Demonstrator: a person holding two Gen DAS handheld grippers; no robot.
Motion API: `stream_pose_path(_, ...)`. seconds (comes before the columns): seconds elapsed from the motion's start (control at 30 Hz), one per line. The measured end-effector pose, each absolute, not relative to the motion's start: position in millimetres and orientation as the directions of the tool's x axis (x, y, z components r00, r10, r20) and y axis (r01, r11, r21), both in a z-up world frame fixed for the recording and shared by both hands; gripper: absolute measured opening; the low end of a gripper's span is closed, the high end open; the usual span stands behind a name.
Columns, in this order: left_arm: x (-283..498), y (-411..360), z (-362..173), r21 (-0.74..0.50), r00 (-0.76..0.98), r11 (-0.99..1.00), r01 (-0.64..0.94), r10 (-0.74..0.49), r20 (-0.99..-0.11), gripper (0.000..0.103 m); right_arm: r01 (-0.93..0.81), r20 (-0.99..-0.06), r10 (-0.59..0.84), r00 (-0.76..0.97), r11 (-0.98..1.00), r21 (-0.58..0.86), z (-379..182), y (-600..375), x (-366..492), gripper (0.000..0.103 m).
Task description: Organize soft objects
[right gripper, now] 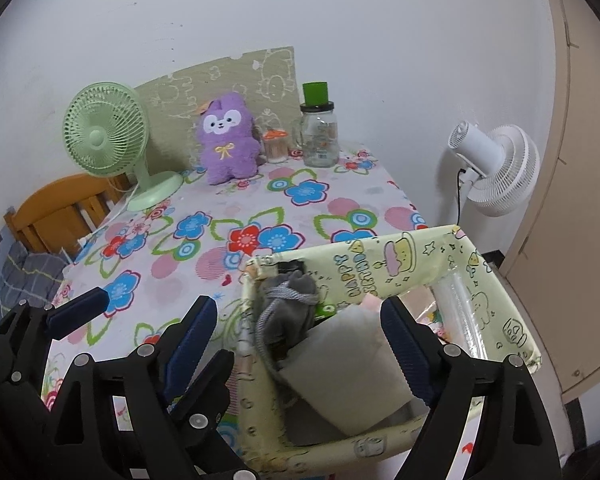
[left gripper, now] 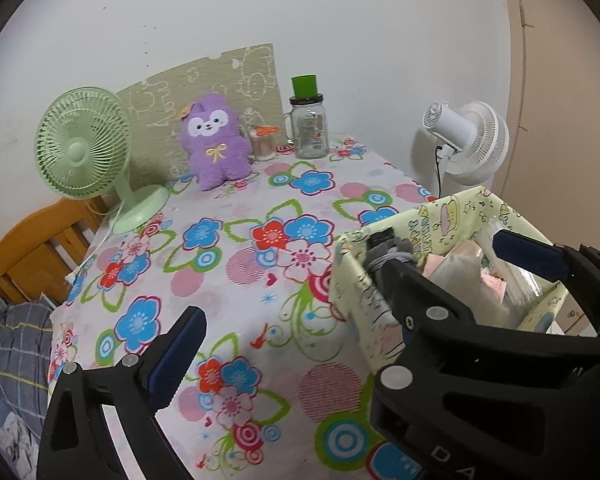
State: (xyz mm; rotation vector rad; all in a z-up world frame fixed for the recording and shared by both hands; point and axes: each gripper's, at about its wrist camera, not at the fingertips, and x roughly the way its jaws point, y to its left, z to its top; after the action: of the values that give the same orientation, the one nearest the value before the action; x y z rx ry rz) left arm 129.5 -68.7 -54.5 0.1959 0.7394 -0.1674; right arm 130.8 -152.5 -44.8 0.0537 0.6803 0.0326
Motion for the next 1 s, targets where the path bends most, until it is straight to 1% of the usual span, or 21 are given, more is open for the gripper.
stream_pose_path(0.2,119,-49,-51,0.117,0.741,0.974,0.194,-0.068,-0.668,0.103,-0.015,-0.614,0.051,0.787,0.998,0.063,-43,-140,121,0.088)
stream_pose_path(0.53,98,-16,-44,0.113,0.775,0.979,0.167,-0.06,-0.629,0.103,-0.037,-0.574,0.052,0.817,0.999,0.038,-35,-114,101,0.089)
stream_pose_path(0.73,85,1,-44,0.111,0.784,0.982,0.15,-0.05,-0.619,0.103,-0.03,-0.547,0.045,0.836,0.999,0.036,-33,-102,86,0.094)
stream_pose_path(1.0,74,30,-38,0.1,0.807,0.991,0.091,-0.014,-0.59,0.103,-0.034,-0.52,0.038,0.853,0.999,0.018,-27,-94,73,0.095)
